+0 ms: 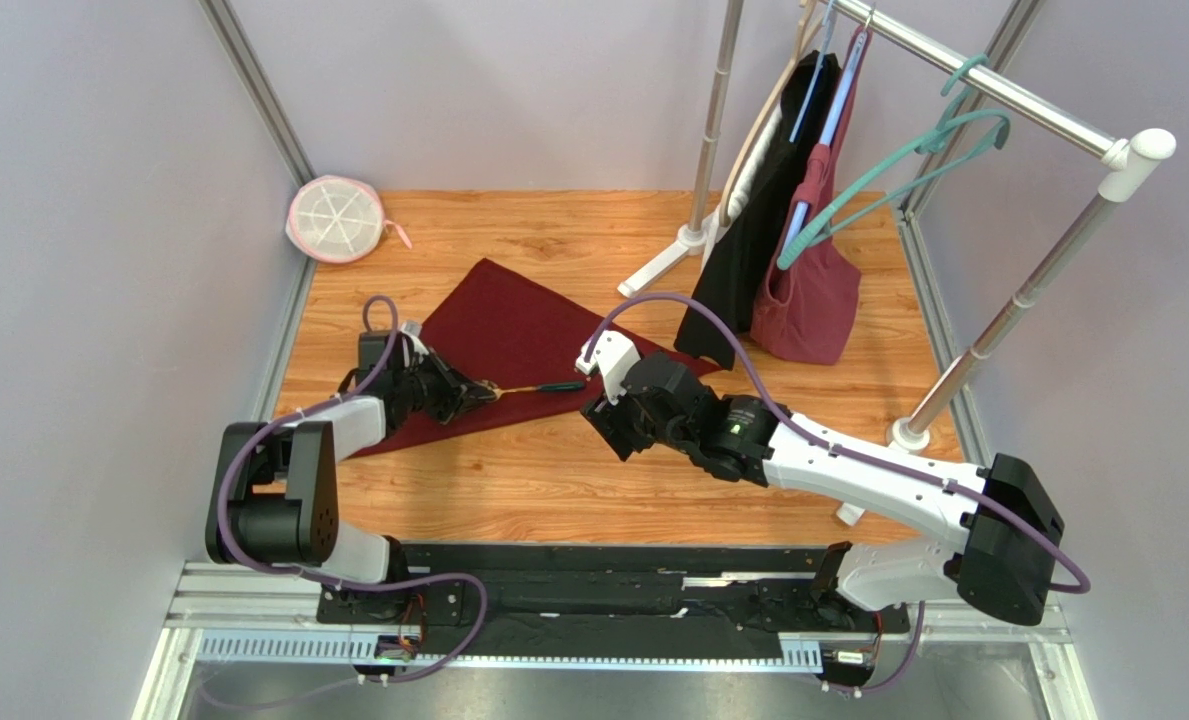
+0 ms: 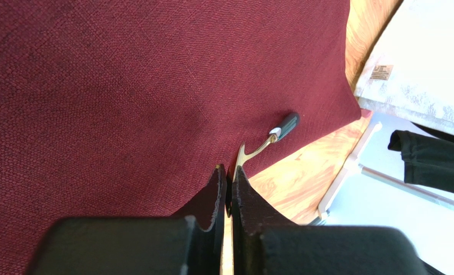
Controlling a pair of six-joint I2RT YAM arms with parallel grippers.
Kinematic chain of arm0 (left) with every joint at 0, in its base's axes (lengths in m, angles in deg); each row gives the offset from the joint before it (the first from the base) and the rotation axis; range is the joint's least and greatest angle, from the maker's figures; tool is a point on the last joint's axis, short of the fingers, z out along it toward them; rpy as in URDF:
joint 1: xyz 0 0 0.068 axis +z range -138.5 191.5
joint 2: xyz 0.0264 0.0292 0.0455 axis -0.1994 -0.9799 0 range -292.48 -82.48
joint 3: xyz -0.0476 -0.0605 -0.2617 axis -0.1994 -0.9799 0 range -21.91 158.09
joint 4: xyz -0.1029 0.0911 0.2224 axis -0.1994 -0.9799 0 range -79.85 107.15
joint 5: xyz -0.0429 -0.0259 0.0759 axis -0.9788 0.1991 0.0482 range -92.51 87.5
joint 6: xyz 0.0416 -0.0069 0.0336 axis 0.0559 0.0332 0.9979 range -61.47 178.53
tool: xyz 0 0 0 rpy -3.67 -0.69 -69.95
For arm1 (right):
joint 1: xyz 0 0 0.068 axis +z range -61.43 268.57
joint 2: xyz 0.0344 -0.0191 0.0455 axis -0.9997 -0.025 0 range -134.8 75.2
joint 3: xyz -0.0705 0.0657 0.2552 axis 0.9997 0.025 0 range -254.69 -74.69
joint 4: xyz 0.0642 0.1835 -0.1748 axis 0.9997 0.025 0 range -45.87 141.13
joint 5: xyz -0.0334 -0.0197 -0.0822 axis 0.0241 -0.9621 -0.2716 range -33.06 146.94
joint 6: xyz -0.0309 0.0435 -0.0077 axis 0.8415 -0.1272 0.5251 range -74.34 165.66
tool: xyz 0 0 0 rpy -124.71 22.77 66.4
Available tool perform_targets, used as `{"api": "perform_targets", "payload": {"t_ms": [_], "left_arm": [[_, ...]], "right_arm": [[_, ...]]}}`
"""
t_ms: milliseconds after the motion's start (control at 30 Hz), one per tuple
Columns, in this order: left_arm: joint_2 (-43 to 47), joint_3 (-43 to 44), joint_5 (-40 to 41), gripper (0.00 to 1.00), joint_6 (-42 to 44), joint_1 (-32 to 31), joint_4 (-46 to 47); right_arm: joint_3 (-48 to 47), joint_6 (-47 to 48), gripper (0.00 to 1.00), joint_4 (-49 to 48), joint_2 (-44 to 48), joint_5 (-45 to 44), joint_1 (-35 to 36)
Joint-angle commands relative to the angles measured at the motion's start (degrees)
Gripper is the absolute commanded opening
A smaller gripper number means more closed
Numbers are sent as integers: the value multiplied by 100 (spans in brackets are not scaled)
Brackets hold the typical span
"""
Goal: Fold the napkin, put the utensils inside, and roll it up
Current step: Place the utensil onto the napkin
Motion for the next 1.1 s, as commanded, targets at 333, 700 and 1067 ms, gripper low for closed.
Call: {"api": "perform_targets", "payload": {"t_ms": [333, 700, 1067], "left_arm": [[157, 415, 391, 99, 456, 100, -900], [851, 678, 1014, 97, 921, 144, -1586], [782, 784, 1190, 74, 1264, 83, -1675]], "right_arm": [[36, -73, 62, -122, 23, -38, -9], [71, -424, 62, -105, 76, -258, -114], [89, -890, 61, -105, -144, -99, -528]]}}
